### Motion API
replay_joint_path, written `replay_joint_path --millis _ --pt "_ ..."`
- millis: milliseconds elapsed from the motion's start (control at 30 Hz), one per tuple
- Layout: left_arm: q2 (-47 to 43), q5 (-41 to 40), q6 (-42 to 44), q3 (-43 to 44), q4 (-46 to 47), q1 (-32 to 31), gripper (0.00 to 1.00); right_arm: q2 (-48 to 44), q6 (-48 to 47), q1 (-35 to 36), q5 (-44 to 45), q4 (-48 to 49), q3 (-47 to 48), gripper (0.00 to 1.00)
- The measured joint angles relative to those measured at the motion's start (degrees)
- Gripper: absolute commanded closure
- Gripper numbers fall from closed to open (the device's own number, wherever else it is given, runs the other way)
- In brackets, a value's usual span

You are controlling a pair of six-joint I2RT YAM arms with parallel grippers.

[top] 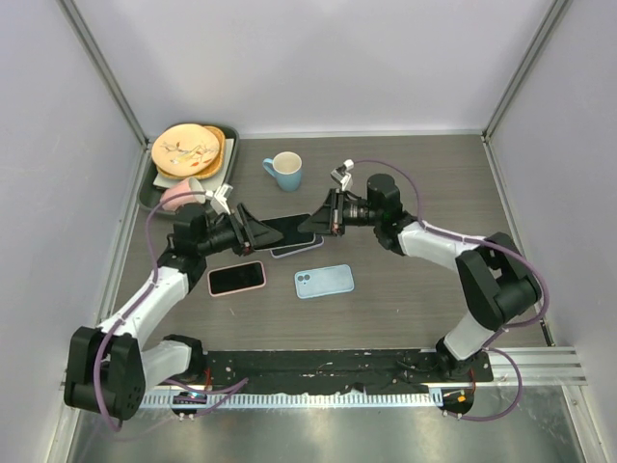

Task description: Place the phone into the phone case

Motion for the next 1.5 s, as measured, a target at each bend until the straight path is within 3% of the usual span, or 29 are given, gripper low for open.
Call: replay_joint_path --millis 133,300,567,833,1300,1500 --pt "-1.0 -6.8 7.7 4.9 -14.5 -0.2 0.39 -4.0 -9.9 0.0 4.8 -17.0 4.5 0.99" --pt "-2.7 -16.9 15.0 10.4 -27.1 -2.5 0.39 -6.3 -13.9 -5.8 9.2 -26.1 2.6 0.99" --pt "2.7 -30.9 18.8 12.8 -35.9 -16.3 0.46 -8.5 -18.5 -18.5 12.2 -37.8 -1.6 0.99" --pt "15.8 -40.1 19.3 14.4 -37.9 -26.3 0.57 -14.2 -22.9 -22.0 12.0 -43.8 -1.6 0.99" --pt "26.2 -46.7 17.9 16.1 -34.5 -30.1 0.62 -15.3 -25.3 -22.2 11.9 -48.0 -1.7 0.99" --pt "28.3 -47.1 17.0 17.1 -31.4 -30.1 0.8 -15.4 -25.7 -22.2 11.8 -48.2 -1.7 0.99"
